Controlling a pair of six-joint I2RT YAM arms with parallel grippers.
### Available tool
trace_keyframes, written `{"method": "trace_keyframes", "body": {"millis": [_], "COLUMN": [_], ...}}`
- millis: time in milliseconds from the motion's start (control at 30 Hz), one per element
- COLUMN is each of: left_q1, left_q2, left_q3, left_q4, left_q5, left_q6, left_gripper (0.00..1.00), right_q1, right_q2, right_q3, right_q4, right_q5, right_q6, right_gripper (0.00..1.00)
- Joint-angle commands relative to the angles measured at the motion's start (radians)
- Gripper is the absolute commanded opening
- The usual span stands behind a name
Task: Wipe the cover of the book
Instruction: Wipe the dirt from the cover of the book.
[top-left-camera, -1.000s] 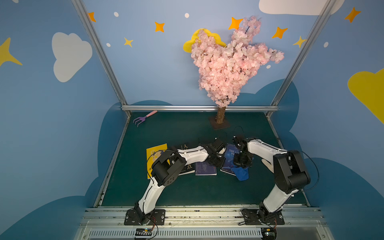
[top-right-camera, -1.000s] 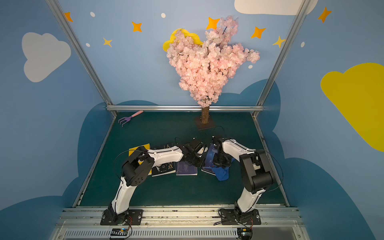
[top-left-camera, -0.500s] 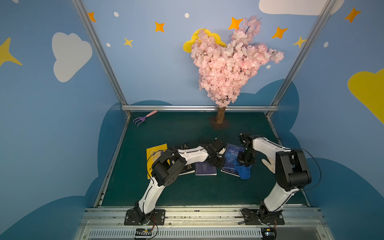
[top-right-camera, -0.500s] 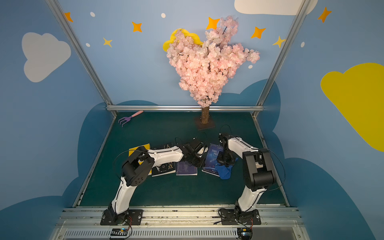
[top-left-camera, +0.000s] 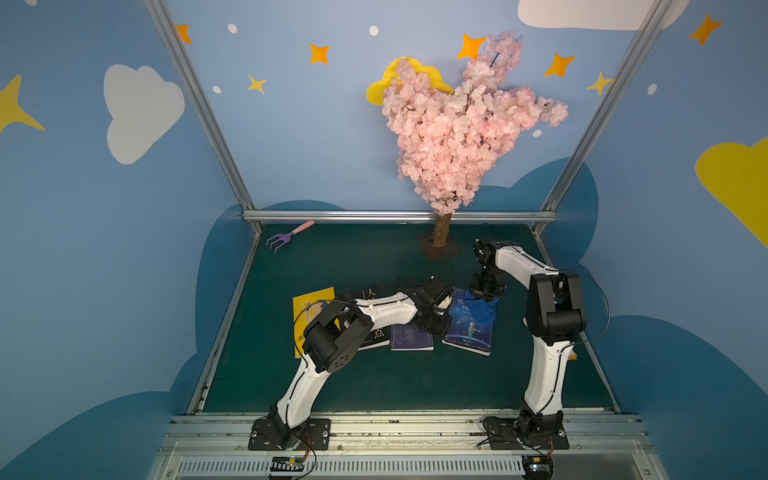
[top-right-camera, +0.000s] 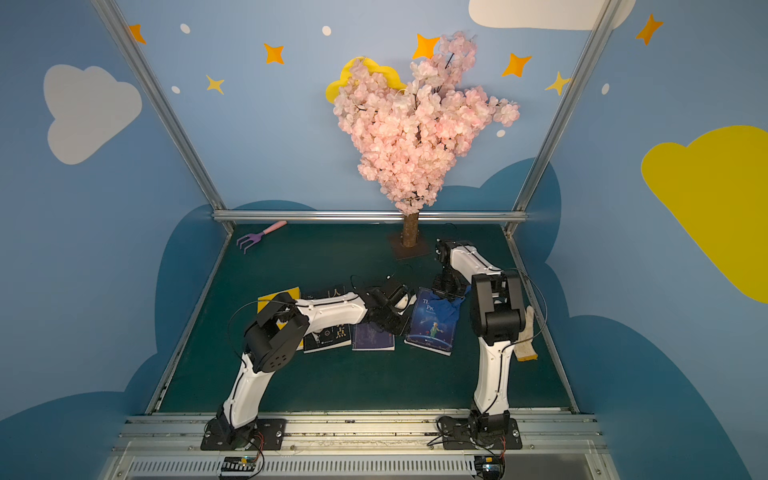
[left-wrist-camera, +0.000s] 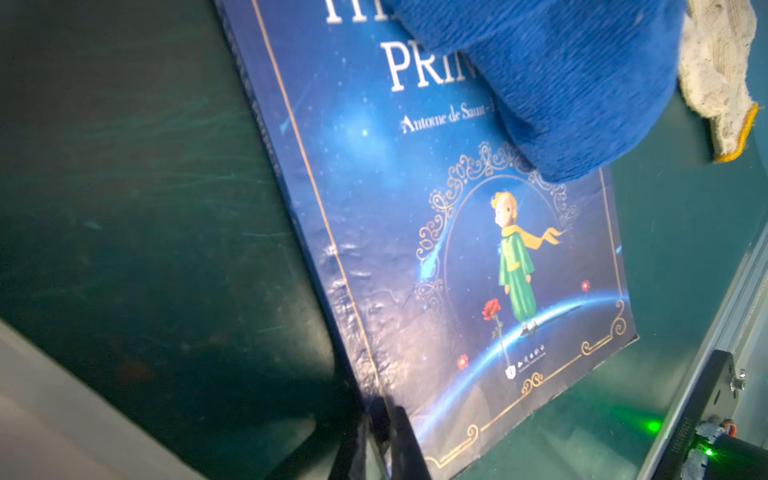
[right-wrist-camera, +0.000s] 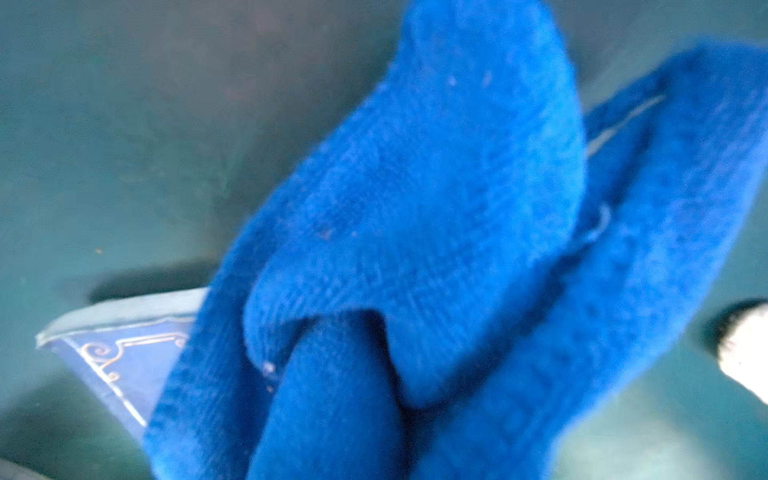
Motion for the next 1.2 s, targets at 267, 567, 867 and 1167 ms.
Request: {"method": "trace_keyframes", "body": {"millis": [267, 567, 867, 1167], "left_q1": [-0.024, -0.024, -0.026, -0.027], "left_q2": [0.059, 0.048, 0.048, 0.068], "left_q3": [-0.022, -0.030, -0.028, -0.019], "left_q4": [-0.100, -0.099, -0.097, -0.103], "left_q5": [0.036, 0.018, 0.024, 0.031], "left_q6": [0.003, 0.008, 0.007, 0.006], "left_gripper": [0.13, 0.13, 0.13, 0.13], "right_q1": [0.183, 0.014, 0.136, 0.101], "right_q2": [-0.236, 0.059, -0.128, -0.169], "right_q3": [-0.420, 0.021, -0.303, -0.361], "right_q4": [0.097, -0.013, 0.105, 0.159], "right_q5": [-0.034, -0.117, -0.165, -0.175], "right_q6": [0.072, 0.024, 0.066, 0.050], "right_gripper": [0.00, 0.00, 0.00, 0.00]}}
